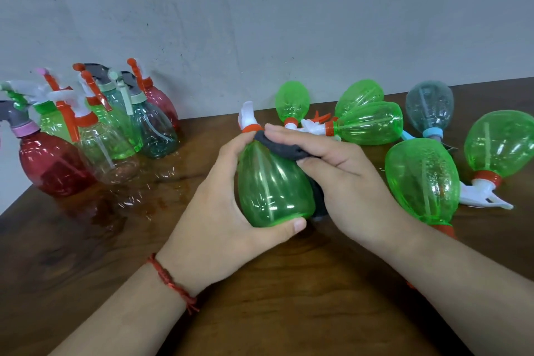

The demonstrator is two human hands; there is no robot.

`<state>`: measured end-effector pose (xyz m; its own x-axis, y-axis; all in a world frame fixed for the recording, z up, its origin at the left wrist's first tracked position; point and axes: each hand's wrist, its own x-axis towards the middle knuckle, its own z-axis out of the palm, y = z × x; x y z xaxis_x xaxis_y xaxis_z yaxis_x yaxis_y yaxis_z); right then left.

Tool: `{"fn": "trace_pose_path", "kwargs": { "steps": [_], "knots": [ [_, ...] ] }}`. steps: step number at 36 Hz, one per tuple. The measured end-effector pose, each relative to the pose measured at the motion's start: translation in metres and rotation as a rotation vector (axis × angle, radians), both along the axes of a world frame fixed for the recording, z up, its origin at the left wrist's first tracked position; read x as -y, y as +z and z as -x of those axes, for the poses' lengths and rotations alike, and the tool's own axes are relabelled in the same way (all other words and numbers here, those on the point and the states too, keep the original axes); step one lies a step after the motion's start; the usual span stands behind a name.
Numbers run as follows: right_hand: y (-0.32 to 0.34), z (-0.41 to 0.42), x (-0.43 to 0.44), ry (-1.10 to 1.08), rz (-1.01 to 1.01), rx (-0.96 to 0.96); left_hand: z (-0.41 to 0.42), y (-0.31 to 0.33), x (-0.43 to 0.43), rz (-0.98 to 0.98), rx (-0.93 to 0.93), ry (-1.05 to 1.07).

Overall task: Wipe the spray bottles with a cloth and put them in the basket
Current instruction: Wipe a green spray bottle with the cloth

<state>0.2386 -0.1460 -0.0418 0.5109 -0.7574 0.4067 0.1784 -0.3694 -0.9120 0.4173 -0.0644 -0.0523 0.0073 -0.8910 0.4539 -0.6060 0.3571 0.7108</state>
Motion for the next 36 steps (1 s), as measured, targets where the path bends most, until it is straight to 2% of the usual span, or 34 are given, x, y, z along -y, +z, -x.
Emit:
{"fn": "trace_pose_path", "kwargs": {
  "steps": [4, 8, 12, 16, 20, 22, 25, 27, 30, 33, 36],
  "knots": [
    [-0.003, 0.001, -0.002, 0.010, 0.195, -0.078, -0.010, -0.004, 0.006, 0.029, 0.005, 0.155],
    [-0.009, -0.001, -0.008, 0.020, 0.381, -0.185, -0.020, -0.005, 0.011, 0.015, -0.084, 0.279],
    [-0.013, -0.004, -0.011, 0.019, 0.478, -0.253, -0.024, -0.004, 0.011, 0.016, -0.030, 0.346],
    [-0.010, -0.002, -0.010, -0.047, 0.394, -0.247, -0.014, -0.005, 0.008, 0.076, 0.089, 0.295],
    [0.002, -0.002, -0.011, -0.042, 0.068, -0.126, -0.006, -0.002, 0.004, 0.074, 0.193, 0.181],
    [0.005, -0.001, -0.007, -0.038, -0.083, -0.051, -0.004, 0.000, 0.002, 0.068, 0.173, 0.113],
    [0.009, 0.001, -0.002, 0.012, -0.219, 0.087, -0.004, 0.001, 0.000, 0.034, 0.022, -0.040],
    [0.010, 0.001, -0.001, 0.061, -0.234, 0.132, -0.008, 0.001, 0.000, 0.016, -0.033, -0.087],
    [0.006, 0.001, -0.001, 0.054, -0.151, 0.105, -0.010, 0.003, 0.002, -0.013, 0.053, -0.070],
    [0.002, -0.001, -0.001, 0.054, -0.056, 0.045, -0.009, 0.003, 0.002, 0.005, 0.137, 0.011],
    [-0.001, -0.001, -0.003, 0.077, 0.037, -0.004, -0.011, 0.003, 0.004, 0.038, 0.073, 0.157]
  ]
}}
